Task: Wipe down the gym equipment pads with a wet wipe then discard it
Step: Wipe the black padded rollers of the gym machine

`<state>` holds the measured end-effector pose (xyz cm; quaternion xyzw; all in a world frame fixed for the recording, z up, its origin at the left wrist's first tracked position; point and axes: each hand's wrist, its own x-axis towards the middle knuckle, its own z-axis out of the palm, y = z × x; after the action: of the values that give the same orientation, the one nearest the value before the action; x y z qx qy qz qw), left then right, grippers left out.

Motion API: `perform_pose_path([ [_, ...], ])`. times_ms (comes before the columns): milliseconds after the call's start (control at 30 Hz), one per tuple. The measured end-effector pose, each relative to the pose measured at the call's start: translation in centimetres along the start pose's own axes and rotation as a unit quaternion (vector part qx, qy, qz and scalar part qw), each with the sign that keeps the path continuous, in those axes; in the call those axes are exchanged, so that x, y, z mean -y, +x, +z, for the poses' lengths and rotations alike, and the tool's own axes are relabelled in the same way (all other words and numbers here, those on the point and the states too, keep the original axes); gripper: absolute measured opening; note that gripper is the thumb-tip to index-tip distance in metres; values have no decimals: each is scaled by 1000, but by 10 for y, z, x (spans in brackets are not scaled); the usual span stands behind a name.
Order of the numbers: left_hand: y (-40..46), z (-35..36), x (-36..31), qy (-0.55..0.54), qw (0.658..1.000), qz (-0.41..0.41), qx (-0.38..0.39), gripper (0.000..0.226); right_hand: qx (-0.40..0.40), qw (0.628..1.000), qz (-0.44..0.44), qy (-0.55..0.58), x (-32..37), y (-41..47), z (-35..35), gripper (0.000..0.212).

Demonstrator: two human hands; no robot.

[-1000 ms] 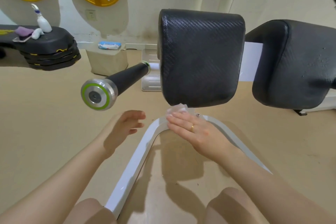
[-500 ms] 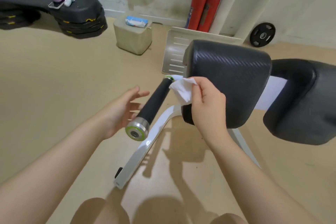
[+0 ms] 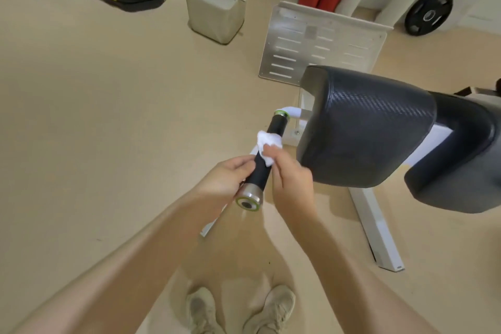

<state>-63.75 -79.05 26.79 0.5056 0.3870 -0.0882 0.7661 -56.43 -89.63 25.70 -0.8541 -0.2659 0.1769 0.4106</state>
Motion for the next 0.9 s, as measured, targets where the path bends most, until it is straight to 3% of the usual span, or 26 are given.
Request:
perform_pose_path([
  [167,-9,-7,-5,-43,998,-26,23,33,-16,998,-50,-32,5,-70,-3,34],
  [267,-15,-11,-11,-6,998,-40,37,35,-96,989,100,41,10,-55,-9,27],
  [300,-14,-11,-15,13,998,-44,38,37,-144,966,191,101,12,-40,-9,27],
  [367,-10,-12,-21,48,997,-49,38,41,-182,884,352,249,19,-4,-3,24],
  [433,-7,-11,-25,74,995,-47,42,43,-174,833,418,318,27,27,2,27],
  [500,-4,-11,-25,95,994,-33,49,45,-159,812,425,368,27,48,4,26],
  [533,-2,-12,-24,102,993,-26,51,48,-146,810,426,375,26,51,4,21],
  [633,-1,-12,-21,90,994,-17,54,50,-118,852,391,327,19,39,4,13],
  [900,-4,-13,-25,82,993,-69,44,46,25,939,298,171,28,-33,-22,28],
])
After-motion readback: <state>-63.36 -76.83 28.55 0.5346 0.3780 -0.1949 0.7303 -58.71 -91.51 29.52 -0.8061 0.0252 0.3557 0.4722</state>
